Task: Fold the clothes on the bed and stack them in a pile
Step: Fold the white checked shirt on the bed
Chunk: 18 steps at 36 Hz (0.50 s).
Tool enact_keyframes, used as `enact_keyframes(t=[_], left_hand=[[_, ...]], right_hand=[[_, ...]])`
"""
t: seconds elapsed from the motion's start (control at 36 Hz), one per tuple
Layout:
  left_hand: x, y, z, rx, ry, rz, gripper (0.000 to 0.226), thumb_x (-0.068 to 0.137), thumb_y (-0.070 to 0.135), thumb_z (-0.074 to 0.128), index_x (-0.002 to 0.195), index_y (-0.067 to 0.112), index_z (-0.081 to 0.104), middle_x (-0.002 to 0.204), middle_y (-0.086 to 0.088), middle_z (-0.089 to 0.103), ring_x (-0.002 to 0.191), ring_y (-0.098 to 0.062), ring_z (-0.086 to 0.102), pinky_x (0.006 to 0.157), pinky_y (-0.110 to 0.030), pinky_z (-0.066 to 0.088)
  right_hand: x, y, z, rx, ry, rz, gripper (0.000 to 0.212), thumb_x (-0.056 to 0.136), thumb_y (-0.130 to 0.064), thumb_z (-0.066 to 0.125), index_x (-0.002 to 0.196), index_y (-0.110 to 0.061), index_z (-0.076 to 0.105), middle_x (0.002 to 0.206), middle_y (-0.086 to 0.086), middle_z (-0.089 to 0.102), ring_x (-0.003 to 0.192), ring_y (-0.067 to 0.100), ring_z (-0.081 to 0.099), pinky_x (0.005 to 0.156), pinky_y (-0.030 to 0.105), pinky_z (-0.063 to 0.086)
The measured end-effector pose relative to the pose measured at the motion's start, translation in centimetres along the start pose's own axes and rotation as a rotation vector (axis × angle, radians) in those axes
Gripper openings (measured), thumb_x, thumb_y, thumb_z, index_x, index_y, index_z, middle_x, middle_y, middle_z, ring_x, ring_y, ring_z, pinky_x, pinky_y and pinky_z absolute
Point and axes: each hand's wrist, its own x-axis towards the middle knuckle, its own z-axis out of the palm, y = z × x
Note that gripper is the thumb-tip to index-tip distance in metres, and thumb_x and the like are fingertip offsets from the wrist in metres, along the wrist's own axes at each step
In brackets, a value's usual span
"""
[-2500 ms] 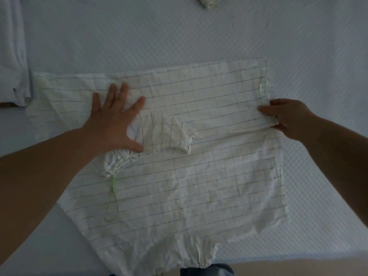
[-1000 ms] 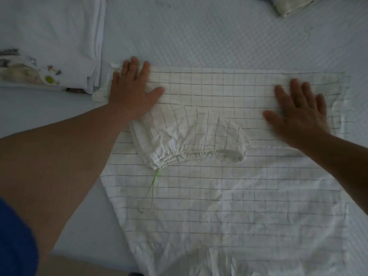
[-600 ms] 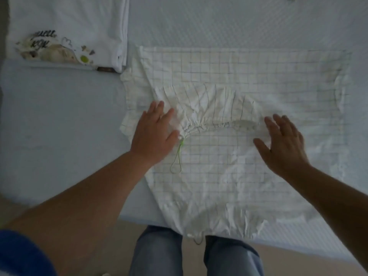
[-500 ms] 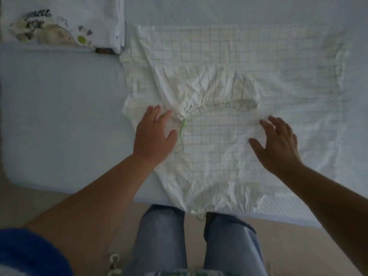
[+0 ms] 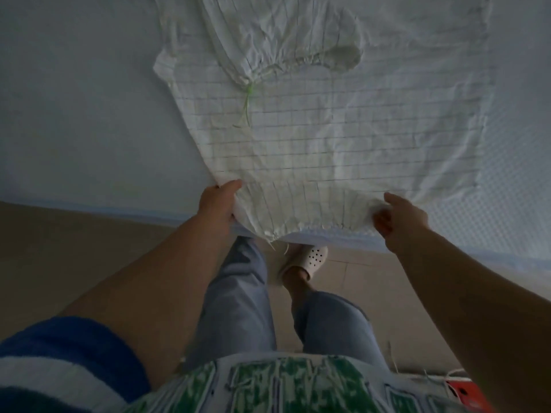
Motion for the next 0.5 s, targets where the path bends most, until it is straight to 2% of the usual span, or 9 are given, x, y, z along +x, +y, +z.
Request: enact_keyframes(t=[0.08, 0.14, 0.19, 0.25, 0.31, 0.42, 0.5], left_hand=[[-0.5, -1.5, 0.5, -0.139, -0.032, -0.102, 0.06, 0.081, 0.029, 0.072, 0.13, 0.002, 0.051, 0.127, -0.014, 0.057, 0.109, -0.029, 0.058, 0.097, -0.043, 0.047], [-0.7, -2.3, 0.3, -0.156, -0.025, -0.122, 0.064, 0.08, 0.033, 0.072, 0.132, 0.004, 0.049, 0.125, -0.012, 0.057, 0.106, -0.028, 0.059, 0.096, -0.042, 0.048], [-1.2, -2.9, -0.2, -0.137, -0.051, -0.113, 0.051, 0.082, 0.033, 0.069, 0.122, 0.006, 0.053, 0.109, -0.009, 0.062, 0.095, -0.026, 0.061, 0.082, -0.038, 0.052], [-2.1, -3.2, -0.7, -0.077, -0.1, -0.096, 0.035, 0.084, 0.031, 0.067, 0.109, 0.009, 0.058, 0.096, -0.008, 0.064, 0.085, -0.024, 0.063, 0.068, -0.034, 0.052], [-2.5, -3.6, -1.0, -0.043, -0.115, -0.071, 0.024, 0.085, 0.027, 0.065, 0.099, 0.009, 0.06, 0.091, -0.008, 0.065, 0.08, -0.023, 0.065, 0.062, -0.032, 0.051], [-3.5, -1.4, -1.2, -0.096, -0.132, 0.014, 0.016, 0.088, 0.026, 0.061, 0.088, 0.011, 0.065, 0.087, -0.007, 0.07, 0.08, -0.024, 0.067, 0.066, -0.034, 0.053], [-4.0, 1.8, -1.1, -0.188, -0.155, 0.036, 0.018, 0.089, 0.028, 0.06, 0.094, 0.012, 0.067, 0.092, -0.006, 0.072, 0.084, -0.021, 0.068, 0.071, -0.034, 0.054]], right_hand=[[0.9, -0.2, -0.5, 0.217, -0.114, 0.067, 0.013, 0.085, -0.019, 0.069, 0.084, -0.01, 0.06, 0.067, 0.005, 0.059, 0.055, 0.014, 0.057, 0.066, 0.027, 0.057], [1.4, -0.3, -1.1, 0.299, -0.171, 0.097, 0.013, 0.084, -0.018, 0.069, 0.082, -0.009, 0.059, 0.056, 0.002, 0.056, 0.046, 0.012, 0.055, 0.059, 0.025, 0.055], [1.4, -0.4, -1.9, 0.365, -0.215, 0.101, 0.015, 0.084, -0.018, 0.07, 0.08, -0.011, 0.057, 0.053, -0.001, 0.055, 0.043, 0.01, 0.056, 0.052, 0.023, 0.052], [0.9, -0.5, -2.4, 0.364, -0.264, 0.064, 0.013, 0.084, -0.02, 0.068, 0.088, -0.012, 0.059, 0.069, 0.001, 0.062, 0.06, 0.013, 0.063, 0.054, 0.024, 0.051], [0.6, -0.5, -2.7, 0.353, -0.284, 0.016, 0.014, 0.084, -0.018, 0.066, 0.095, -0.013, 0.06, 0.082, 0.003, 0.066, 0.076, 0.017, 0.066, 0.06, 0.028, 0.052], [-1.5, -2.9, -2.9, 0.35, -0.305, -0.119, 0.011, 0.084, -0.014, 0.065, 0.094, -0.011, 0.061, 0.08, 0.003, 0.073, 0.08, 0.018, 0.071, 0.064, 0.032, 0.054], [-3.3, -5.8, -2.7, 0.315, -0.271, -0.246, 0.008, 0.084, -0.014, 0.066, 0.09, -0.012, 0.06, 0.074, 0.001, 0.073, 0.075, 0.016, 0.071, 0.063, 0.031, 0.055]])
